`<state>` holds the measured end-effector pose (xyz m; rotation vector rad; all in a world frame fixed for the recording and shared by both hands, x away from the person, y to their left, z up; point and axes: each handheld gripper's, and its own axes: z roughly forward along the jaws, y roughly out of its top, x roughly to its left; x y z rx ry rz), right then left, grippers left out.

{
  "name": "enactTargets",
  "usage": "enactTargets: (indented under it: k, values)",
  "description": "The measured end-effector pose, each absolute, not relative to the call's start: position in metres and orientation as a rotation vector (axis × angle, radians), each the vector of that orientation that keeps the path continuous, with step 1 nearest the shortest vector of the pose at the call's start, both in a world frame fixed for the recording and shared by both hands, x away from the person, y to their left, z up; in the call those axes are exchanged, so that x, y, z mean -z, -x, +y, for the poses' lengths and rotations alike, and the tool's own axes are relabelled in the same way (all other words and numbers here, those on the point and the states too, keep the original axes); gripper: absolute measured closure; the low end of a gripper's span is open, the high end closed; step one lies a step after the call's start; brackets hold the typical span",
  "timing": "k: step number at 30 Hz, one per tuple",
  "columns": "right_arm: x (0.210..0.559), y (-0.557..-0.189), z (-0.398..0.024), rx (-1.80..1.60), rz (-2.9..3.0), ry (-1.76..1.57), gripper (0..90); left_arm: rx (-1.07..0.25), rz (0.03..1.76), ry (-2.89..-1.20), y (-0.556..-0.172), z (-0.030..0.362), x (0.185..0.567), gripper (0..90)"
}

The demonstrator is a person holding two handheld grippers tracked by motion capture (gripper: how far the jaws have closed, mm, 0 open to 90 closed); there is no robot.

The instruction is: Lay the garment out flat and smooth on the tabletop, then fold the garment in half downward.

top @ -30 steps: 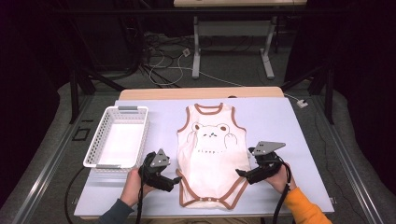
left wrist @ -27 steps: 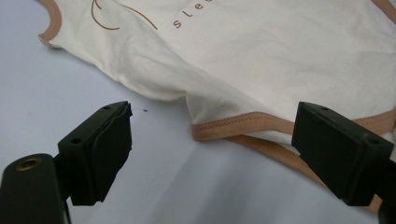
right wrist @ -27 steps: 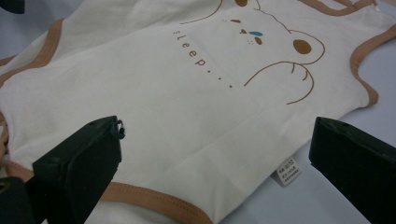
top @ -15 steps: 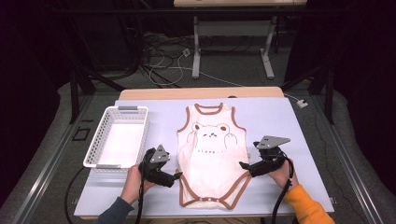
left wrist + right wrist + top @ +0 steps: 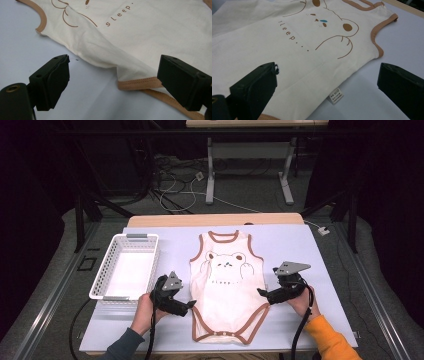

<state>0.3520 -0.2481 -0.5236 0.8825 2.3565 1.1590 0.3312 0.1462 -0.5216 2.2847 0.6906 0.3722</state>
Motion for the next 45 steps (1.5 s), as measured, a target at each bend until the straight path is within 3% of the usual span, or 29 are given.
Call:
enactTargets:
  k: [28, 45]
  values:
    - [0.515, -0.380, -0.247, -1.161, 2.357, -0.932, 4.1, -0.352, 0.793, -2.255, -0.369, 0.134, 0.511, 8.4]
    - [0.520, -0.414, -0.240, -1.101, 2.355, -1.008, 12.2, -0.329, 0.928, -2.216, -0.408, 0.121, 0.509, 8.7]
